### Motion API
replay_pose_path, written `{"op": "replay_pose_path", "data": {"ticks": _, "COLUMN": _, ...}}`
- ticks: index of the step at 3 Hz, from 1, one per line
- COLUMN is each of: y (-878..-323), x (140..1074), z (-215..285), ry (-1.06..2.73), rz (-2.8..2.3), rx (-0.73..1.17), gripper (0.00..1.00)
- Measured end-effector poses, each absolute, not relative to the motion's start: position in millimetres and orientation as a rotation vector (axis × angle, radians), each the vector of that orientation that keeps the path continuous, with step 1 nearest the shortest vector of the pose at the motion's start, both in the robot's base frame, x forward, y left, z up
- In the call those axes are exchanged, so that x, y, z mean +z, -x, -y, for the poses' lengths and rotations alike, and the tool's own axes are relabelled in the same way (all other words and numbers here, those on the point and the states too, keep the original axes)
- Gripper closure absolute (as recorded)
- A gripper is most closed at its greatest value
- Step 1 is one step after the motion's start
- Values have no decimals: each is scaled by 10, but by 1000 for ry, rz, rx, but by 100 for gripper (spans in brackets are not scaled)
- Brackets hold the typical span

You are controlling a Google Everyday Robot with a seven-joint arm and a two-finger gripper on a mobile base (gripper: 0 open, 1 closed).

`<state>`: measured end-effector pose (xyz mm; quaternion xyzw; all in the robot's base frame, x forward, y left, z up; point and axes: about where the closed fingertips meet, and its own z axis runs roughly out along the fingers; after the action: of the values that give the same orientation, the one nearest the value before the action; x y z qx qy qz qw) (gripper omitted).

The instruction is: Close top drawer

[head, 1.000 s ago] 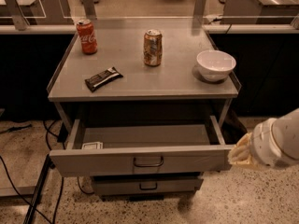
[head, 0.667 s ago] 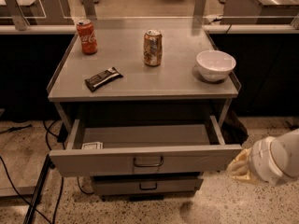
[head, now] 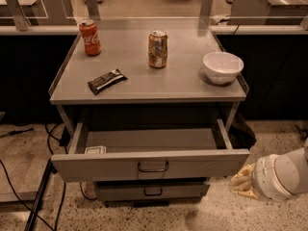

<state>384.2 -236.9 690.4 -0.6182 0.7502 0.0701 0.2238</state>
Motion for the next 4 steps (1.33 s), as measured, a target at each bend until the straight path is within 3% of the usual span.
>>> {"op": "replay_pose_path", "data": {"ticks": 4, "y": -4532, "x": 6510, "z": 2071, "ry": 1688, "rz": -1696, "rx": -37, "gripper": 100}}
